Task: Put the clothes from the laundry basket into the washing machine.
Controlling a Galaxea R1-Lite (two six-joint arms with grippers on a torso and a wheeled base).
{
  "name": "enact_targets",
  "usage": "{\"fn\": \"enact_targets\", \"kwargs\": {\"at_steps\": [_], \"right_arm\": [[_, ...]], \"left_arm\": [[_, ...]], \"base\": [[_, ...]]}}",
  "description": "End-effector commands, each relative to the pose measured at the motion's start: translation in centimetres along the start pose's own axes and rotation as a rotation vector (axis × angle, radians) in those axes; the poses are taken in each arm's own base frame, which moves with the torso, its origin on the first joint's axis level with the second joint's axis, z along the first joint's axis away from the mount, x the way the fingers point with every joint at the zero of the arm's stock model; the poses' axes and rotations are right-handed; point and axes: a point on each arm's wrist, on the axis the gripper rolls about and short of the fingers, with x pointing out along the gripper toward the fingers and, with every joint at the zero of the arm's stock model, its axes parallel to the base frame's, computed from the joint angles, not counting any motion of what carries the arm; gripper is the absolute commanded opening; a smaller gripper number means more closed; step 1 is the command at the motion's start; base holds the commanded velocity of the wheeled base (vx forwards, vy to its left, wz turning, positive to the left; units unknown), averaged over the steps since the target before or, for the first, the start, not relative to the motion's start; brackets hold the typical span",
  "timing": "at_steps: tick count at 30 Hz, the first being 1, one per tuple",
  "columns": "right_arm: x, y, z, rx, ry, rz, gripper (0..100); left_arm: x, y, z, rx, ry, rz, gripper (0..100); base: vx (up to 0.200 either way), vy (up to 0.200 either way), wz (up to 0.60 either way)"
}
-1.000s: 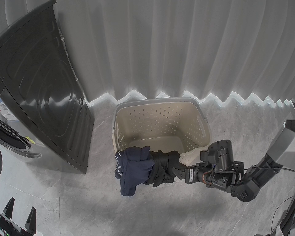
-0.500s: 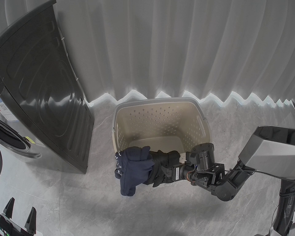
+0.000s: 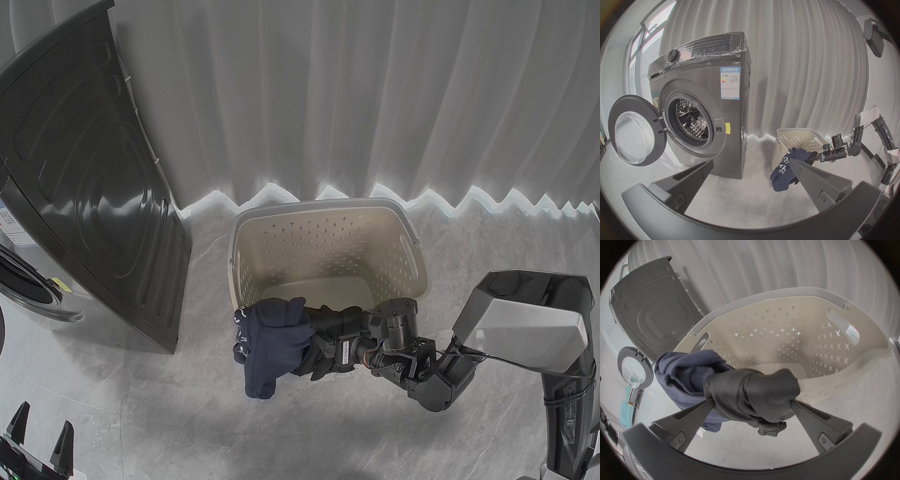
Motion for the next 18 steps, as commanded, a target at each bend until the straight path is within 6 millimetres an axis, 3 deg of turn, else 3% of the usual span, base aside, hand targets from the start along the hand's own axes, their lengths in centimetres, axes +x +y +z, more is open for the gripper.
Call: {"fn": "enact_targets", "kwargs": {"at_steps": [1,7,8,18], "right_arm": [[1.2,-0.2,-0.6,0.002,0.000,-0.006,100],[1.9,-0.1,-0.3,0.007,-0.040,0.002,100],[1.9,-0.1,-0.3,0.007,-0.041,0.004,0],[1.5,1.5,-0.2,-0.006,-0.095,0.061,0]], "left_arm": [[0.0,0.0,-0.4,0.000,-0.001,0.001,100],[0.0,0.0,-0.4,0.000,-0.001,0.001,100],[0.0,0.0,-0.4,0.000,-0.002,0.001,100],[0.0,0.0,-0.4,-0.002,-0.001,0.001,100]], "base": [[0.000,0.000,0.00],[0.000,0.000,0.00],[0.000,0.000,0.00],[0.000,0.000,0.00]]}}
